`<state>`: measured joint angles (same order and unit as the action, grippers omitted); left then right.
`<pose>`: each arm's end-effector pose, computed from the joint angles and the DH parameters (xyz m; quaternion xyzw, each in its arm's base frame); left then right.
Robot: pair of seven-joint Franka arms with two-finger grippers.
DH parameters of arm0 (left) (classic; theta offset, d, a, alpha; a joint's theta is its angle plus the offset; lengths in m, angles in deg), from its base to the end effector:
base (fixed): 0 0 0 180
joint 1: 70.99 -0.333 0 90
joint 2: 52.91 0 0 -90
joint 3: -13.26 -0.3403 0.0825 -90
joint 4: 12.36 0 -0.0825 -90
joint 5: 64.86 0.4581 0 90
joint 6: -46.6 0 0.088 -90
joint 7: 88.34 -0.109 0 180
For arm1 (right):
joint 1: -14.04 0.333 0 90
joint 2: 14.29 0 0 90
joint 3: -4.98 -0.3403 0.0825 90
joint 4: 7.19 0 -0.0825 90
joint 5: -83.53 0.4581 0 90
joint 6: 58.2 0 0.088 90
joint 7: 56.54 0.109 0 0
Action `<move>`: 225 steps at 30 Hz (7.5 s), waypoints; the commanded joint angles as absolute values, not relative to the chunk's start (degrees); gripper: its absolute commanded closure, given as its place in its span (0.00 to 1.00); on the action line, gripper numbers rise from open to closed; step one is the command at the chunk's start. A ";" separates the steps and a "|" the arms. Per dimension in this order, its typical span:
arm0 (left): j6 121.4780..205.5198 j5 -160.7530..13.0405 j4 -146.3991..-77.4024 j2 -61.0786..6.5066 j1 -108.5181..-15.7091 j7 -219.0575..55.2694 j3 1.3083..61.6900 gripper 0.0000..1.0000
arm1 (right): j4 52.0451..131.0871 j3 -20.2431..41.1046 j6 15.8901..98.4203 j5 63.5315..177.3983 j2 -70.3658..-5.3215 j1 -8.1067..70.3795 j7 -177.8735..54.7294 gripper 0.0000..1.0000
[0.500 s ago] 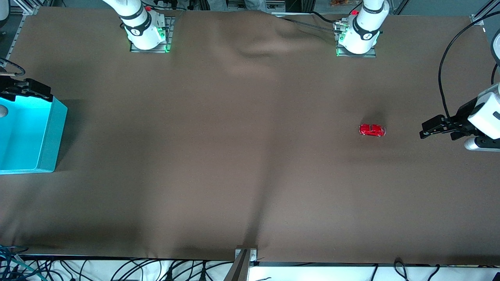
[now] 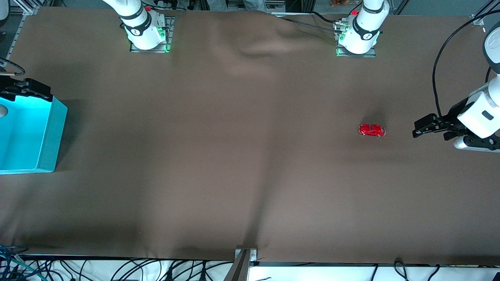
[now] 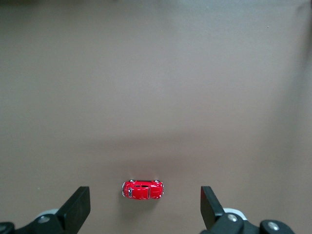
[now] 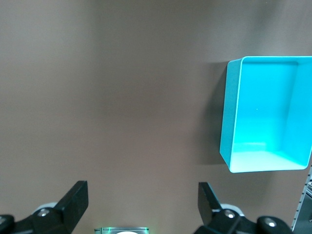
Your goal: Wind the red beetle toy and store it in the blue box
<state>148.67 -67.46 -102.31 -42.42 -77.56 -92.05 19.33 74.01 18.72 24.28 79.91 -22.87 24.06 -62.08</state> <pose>0.6994 0.0074 0.5451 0.9991 -0.0226 0.0159 0.0313 0.6612 -0.0385 0.6253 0.9968 0.0138 -0.0652 0.0441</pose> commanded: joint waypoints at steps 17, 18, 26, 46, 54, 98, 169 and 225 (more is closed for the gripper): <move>145.57 -66.88 -101.31 -42.27 -77.23 -118.54 25.92 0.00 | 73.75 18.78 23.80 80.72 -22.38 23.79 -62.96 0.00; 145.56 -66.89 -101.31 -42.19 -77.14 -121.97 25.92 0.00 | 73.75 18.69 23.71 80.72 -22.46 23.79 -62.96 0.00; 145.48 -66.80 -102.19 -39.47 -77.14 -145.37 26.80 0.00 | 73.75 18.69 23.62 80.72 -22.38 23.79 -62.96 0.00; 153.55 -63.72 -101.48 -29.18 -78.28 -162.16 26.62 0.00 | 73.32 18.60 23.62 80.72 -22.29 23.88 -63.04 0.00; 154.79 -63.46 -103.94 -28.30 -78.72 -163.58 26.53 0.00 | 73.23 18.60 23.62 80.72 -22.20 23.88 -63.04 0.00; 178.35 -46.50 -139.98 -34.10 -115.02 -168.41 58.88 0.00 | 73.23 18.69 24.06 80.72 -22.20 23.88 -62.96 0.00; 192.85 -37.00 -149.74 -28.30 -119.86 -160.59 56.24 0.19 | 73.23 20.45 24.06 80.81 -22.29 23.09 -63.04 0.00; 196.89 -25.85 -149.03 -23.64 -125.30 -165.16 50.97 1.00 | 73.23 20.36 24.06 80.81 -22.38 23.18 -63.04 0.00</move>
